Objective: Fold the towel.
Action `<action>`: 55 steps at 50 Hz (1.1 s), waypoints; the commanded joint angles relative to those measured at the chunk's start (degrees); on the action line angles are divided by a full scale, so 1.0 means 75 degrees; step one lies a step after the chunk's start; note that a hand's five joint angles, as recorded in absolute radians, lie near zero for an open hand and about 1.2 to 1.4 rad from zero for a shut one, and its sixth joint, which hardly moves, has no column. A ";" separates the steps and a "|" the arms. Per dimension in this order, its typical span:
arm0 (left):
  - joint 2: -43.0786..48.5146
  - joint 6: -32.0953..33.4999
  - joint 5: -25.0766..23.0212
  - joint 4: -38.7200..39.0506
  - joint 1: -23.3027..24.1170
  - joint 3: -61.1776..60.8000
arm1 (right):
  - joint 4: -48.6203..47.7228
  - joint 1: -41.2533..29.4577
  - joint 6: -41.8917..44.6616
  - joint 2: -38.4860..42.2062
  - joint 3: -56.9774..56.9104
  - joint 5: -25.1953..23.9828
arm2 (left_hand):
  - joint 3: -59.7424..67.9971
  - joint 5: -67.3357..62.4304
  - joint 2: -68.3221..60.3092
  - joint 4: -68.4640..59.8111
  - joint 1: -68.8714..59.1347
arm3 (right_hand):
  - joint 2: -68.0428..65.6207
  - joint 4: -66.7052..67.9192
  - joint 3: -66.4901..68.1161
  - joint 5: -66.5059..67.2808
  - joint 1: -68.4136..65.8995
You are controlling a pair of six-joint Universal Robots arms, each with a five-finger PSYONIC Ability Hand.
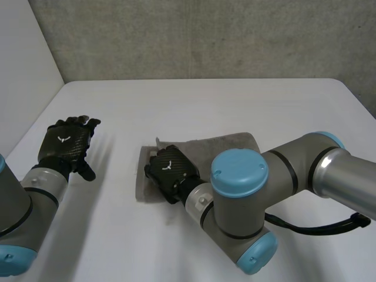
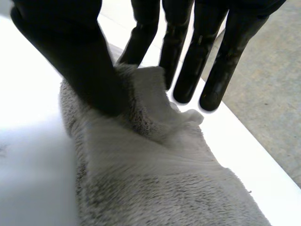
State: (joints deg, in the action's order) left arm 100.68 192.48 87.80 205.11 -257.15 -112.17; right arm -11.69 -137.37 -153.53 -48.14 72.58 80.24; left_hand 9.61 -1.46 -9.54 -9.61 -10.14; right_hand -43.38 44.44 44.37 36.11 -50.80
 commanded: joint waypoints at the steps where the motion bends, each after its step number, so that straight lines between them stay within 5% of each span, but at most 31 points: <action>1: 0.0018 0.0000 -0.0011 0.0015 0.0115 0.0097 | 0.0117 0.0723 -0.0692 -0.0973 0.0376 0.0106 | 0.0058 0.0188 -0.0068 -0.0058 0.0012 | 0.4451 -0.4592 -0.4582 -0.4815 0.5440; 7: 0.0006 -0.0012 0.0000 0.0027 0.0582 0.0296 | 0.0585 0.1885 -0.1642 -0.2064 0.1114 0.0107 | 0.0080 0.0165 -0.0091 -0.0080 -0.0010 | 0.4451 -0.4592 -0.4582 -0.4815 0.5440; 19: 0.0381 -0.0035 0.0047 0.0074 0.1791 0.1046 | 0.0622 0.3351 -0.1186 -0.2359 0.3096 0.0025 | 0.0170 0.0076 -0.0180 -0.0170 -0.0100 | 0.4327 -0.4468 -0.4459 -0.4692 0.5317; 27: 0.0521 -0.0047 0.0071 0.0074 0.2084 0.1281 | -0.0210 0.4137 -0.0577 -0.2089 0.3893 0.0025 | 0.0170 0.0076 -0.0180 -0.0170 -0.0100 | -0.1055 0.0914 0.0924 0.0691 -0.0066; 29: 0.0510 -0.0035 0.0083 0.0074 0.2084 0.1257 | -0.0548 0.4183 -0.0635 -0.2077 0.3835 0.0048 | 0.0170 0.0076 -0.0180 -0.0170 -0.0100 | -0.4868 0.4727 0.4736 0.4504 -0.3879; 38: 0.0393 -0.0047 0.0083 0.0062 0.2072 0.1117 | -0.1124 0.3973 -0.0717 -0.2441 0.3049 0.0165 | 0.0147 0.0098 -0.0158 -0.0147 -0.0077 | -0.4883 0.4742 0.4751 0.4518 -0.3893; 45: 0.0031 -0.0047 0.0246 0.0050 0.1967 0.0988 | -0.0518 0.2230 -0.1829 -0.1916 0.1318 0.0224 | 0.0147 0.0098 -0.0158 -0.0147 -0.0077 | -0.4883 0.4742 0.4751 0.4518 -0.3893; 55: -0.0415 -0.0058 0.0294 0.0062 0.1441 0.0543 | 0.0586 0.0950 -0.2170 -0.0837 -0.0125 -0.0373 | 0.0103 0.0143 -0.0113 -0.0103 -0.0032 | -0.4883 0.4742 0.4751 0.4518 -0.3893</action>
State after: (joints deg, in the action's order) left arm 99.67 192.09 89.95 205.49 -243.40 -105.78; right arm -11.29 -124.99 -168.84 -59.53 77.29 80.73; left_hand 9.61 -1.46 -9.54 -9.61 -10.14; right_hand -67.99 68.31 68.09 56.76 -77.30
